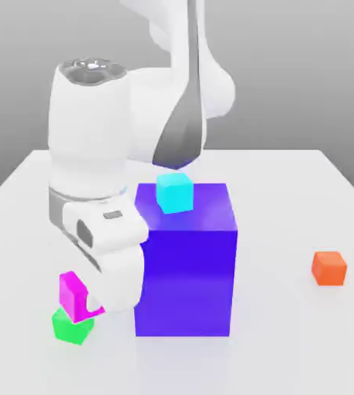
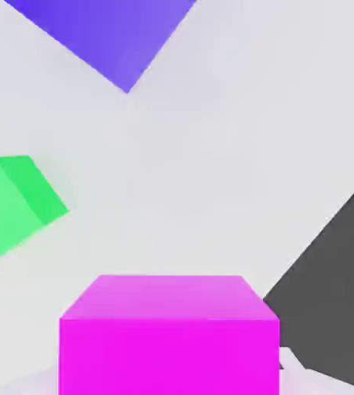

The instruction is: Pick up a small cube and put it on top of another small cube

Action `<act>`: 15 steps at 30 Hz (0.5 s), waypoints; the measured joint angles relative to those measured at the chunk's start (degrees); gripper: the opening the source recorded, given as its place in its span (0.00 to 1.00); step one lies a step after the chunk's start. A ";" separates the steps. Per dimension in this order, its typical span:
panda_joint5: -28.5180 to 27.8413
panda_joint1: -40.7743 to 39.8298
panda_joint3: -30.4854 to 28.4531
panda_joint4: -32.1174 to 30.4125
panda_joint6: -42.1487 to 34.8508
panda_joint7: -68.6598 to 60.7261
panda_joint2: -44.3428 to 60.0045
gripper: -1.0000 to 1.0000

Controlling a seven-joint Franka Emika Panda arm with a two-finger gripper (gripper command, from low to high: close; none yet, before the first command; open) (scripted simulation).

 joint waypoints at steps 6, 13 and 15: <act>6.70 -5.54 -2.23 -7.96 2.76 -23.24 -2.61 0.00; 10.29 -4.95 -2.12 -7.95 5.39 -28.04 -0.16 0.00; 11.28 -4.75 -2.12 -7.80 6.50 -28.75 1.07 0.00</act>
